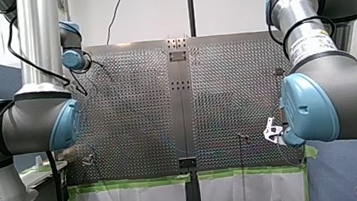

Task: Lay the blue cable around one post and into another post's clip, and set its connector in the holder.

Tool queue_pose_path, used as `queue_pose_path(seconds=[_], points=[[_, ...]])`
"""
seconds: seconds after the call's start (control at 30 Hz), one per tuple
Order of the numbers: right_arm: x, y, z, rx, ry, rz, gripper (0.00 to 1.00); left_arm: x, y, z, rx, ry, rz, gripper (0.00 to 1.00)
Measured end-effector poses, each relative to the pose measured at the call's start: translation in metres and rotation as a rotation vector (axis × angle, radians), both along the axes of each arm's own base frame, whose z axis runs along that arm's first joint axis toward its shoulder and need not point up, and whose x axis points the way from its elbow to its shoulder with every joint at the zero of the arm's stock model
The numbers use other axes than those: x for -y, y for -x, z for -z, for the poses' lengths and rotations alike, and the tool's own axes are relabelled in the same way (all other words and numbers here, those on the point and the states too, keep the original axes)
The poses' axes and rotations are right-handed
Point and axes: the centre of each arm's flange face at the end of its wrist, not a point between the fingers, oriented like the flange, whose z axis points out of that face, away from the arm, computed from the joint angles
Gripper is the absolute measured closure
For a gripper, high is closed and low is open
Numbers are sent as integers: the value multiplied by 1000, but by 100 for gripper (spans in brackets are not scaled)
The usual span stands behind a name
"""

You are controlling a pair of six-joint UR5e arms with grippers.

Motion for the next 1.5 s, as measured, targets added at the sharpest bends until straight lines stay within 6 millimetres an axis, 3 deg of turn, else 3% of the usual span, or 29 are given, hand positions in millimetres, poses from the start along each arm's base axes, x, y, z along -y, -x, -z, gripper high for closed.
queue_pose_path(seconds=[0.37,0.83,1.5], points=[[0,0,0,-2,2,-1,100,-1,-7,53,-64,40,3,0],[1,0,0,-3,6,-1,100,5,-7,65,-12,140,68,0],[0,-1,0,2,4,-2,100,21,19,121,-5,317,129,0]])
